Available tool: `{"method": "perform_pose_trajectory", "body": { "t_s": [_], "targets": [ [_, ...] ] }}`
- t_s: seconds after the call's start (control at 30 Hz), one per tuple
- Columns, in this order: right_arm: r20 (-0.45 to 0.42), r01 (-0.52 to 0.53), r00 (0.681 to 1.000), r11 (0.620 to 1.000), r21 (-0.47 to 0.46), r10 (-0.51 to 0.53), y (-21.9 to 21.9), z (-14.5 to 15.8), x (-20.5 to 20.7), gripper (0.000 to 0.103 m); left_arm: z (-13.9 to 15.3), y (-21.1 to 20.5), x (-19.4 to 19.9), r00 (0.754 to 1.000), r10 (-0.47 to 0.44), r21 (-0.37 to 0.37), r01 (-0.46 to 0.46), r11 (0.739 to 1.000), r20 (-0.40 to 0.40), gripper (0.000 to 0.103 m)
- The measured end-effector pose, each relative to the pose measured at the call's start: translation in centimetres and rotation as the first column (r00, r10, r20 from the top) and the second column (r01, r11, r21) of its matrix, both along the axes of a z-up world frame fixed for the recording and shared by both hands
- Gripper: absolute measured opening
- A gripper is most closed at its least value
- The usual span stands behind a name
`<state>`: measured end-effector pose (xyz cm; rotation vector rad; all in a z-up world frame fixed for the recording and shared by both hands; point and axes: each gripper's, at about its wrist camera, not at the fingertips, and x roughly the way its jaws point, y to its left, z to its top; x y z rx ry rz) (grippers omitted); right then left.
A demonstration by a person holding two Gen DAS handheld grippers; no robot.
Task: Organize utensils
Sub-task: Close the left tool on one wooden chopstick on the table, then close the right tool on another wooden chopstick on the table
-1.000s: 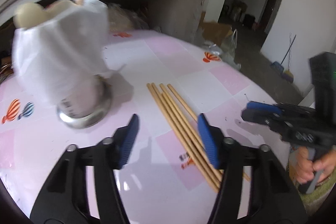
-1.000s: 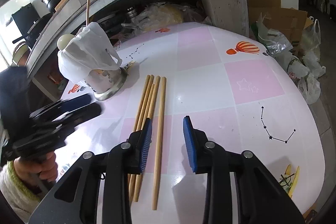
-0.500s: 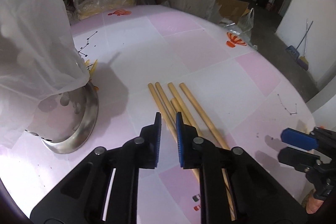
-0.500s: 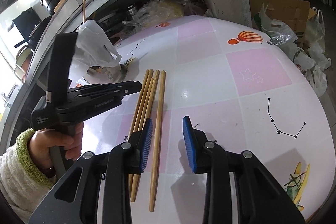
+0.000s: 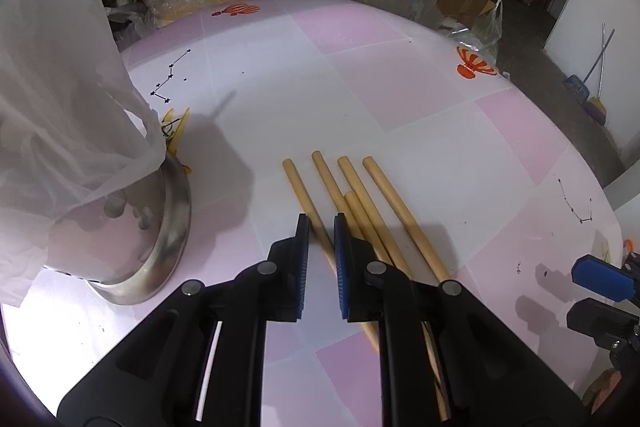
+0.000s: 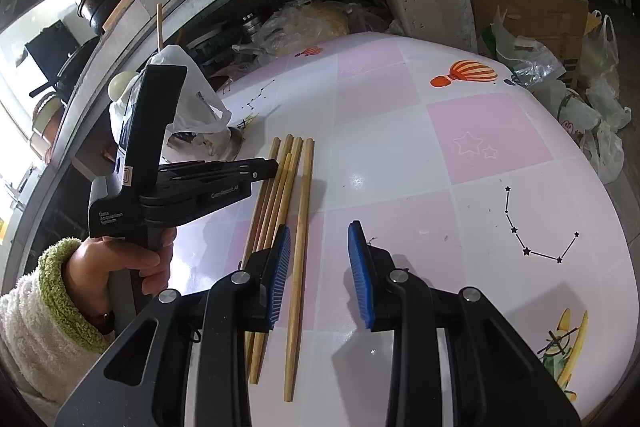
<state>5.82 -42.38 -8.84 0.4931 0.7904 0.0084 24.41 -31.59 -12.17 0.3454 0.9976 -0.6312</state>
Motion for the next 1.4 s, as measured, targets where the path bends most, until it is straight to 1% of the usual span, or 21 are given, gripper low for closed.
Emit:
{"method": "perform_pose_trajectory", "body": {
  "t_s": [0.07,0.17,0.3,0.53,0.67,0.8,0.93,1.0,1.13,1.23,1.4],
  "targets": [
    [0.000,0.000,1.000,1.000,-0.001,0.000,0.0,0.0,0.0,0.030,0.0,-0.1,0.1,1.000,0.002,0.009,-0.002,1.000,-0.001,0.012],
    [-0.001,0.000,1.000,1.000,-0.003,0.000,0.0,0.1,0.0,0.030,0.0,-0.3,-0.3,1.000,-0.012,0.035,0.011,0.999,0.020,0.012],
    [0.001,0.001,1.000,1.000,-0.011,-0.001,0.1,0.3,-0.2,0.030,0.0,0.5,-0.7,1.000,0.001,0.030,-0.001,1.000,0.010,0.011],
    [0.003,-0.001,1.000,1.000,-0.017,0.001,0.3,0.8,-0.4,0.030,0.0,3.7,-2.5,1.000,0.020,0.003,-0.020,1.000,-0.008,0.005],
    [0.012,-0.036,0.999,0.999,0.004,0.036,0.6,1.4,0.5,0.030,0.0,6.4,-3.4,0.998,0.057,-0.013,-0.057,0.998,-0.019,0.005],
    [0.038,-0.119,0.992,0.993,0.001,0.119,1.6,2.7,3.1,0.030,-0.1,8.8,-3.8,0.995,0.099,-0.023,-0.100,0.995,-0.017,0.005],
    [0.029,-0.184,0.982,0.983,-0.021,0.184,2.5,3.1,6.9,0.030,-0.1,11.0,-3.7,0.988,0.153,-0.041,-0.154,0.987,-0.023,0.005],
    [0.008,-0.216,0.976,0.976,-0.022,0.216,2.9,2.6,9.0,0.030,-0.1,11.9,-3.5,0.985,0.171,-0.052,-0.172,0.984,-0.030,0.005],
    [-0.038,-0.238,0.971,0.969,-0.063,0.236,3.6,1.8,12.0,0.030,-0.2,13.8,-3.0,0.976,0.213,-0.086,-0.217,0.973,-0.049,0.005],
    [-0.088,-0.245,0.967,0.964,-0.101,0.237,3.9,0.9,14.2,0.030,-0.2,14.8,-2.7,0.970,0.231,-0.113,-0.237,0.965,-0.071,0.005],
    [-0.149,-0.262,0.959,0.956,-0.131,0.242,4.3,-0.2,16.4,0.023,-0.3,16.2,-2.1,0.965,0.240,-0.157,-0.255,0.954,-0.106,0.005]
  ]
}}
